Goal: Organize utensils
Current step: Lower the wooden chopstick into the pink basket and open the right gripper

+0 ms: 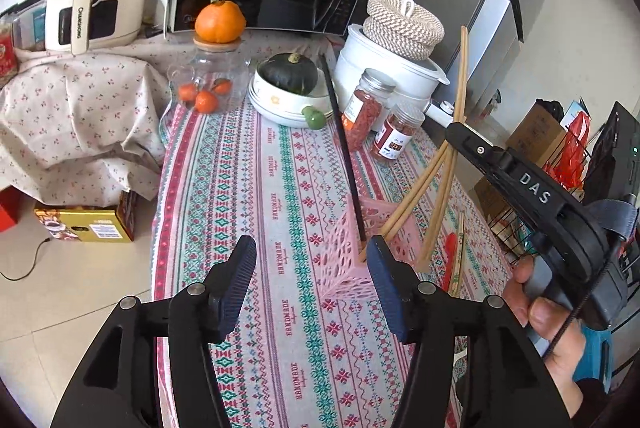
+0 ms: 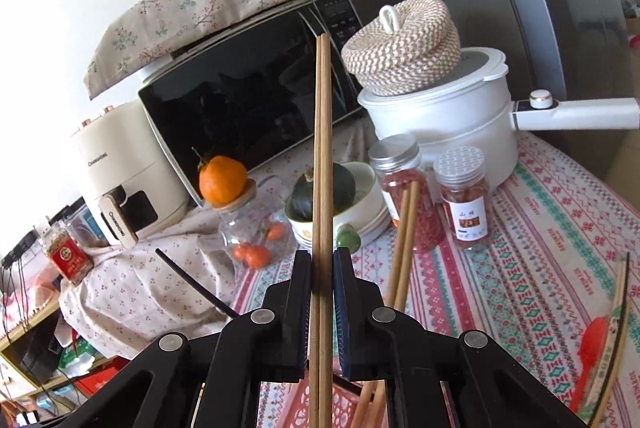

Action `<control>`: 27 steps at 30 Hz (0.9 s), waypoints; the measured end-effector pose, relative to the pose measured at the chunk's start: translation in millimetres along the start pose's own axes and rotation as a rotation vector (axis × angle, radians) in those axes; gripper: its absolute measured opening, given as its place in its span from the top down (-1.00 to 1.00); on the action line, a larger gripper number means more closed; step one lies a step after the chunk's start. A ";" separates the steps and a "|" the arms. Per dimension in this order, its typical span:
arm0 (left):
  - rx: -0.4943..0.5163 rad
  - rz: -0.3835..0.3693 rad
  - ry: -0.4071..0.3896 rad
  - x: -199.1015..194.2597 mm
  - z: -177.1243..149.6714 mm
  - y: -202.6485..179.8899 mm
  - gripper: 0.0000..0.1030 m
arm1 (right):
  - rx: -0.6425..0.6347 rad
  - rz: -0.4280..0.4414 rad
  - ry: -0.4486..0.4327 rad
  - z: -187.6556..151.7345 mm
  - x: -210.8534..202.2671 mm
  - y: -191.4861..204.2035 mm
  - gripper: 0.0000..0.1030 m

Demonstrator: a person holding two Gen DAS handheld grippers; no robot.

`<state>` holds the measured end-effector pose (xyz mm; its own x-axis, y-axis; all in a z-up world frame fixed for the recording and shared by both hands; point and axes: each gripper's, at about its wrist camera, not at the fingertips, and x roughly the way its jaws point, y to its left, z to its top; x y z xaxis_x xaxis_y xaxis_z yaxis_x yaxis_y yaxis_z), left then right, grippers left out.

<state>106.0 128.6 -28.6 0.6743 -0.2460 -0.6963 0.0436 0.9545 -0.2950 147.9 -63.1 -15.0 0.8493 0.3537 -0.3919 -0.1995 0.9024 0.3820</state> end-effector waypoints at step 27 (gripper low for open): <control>-0.036 -0.017 0.038 -0.8 -4.6 16.8 -0.17 | -0.320 -0.021 0.046 -34.7 9.3 33.3 0.11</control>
<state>102.8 144.2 -36.0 0.6453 -0.2694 -0.7149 0.0282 0.9435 -0.3301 132.2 -21.2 -35.0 0.8332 0.3384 -0.4373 -0.3321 0.9386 0.0936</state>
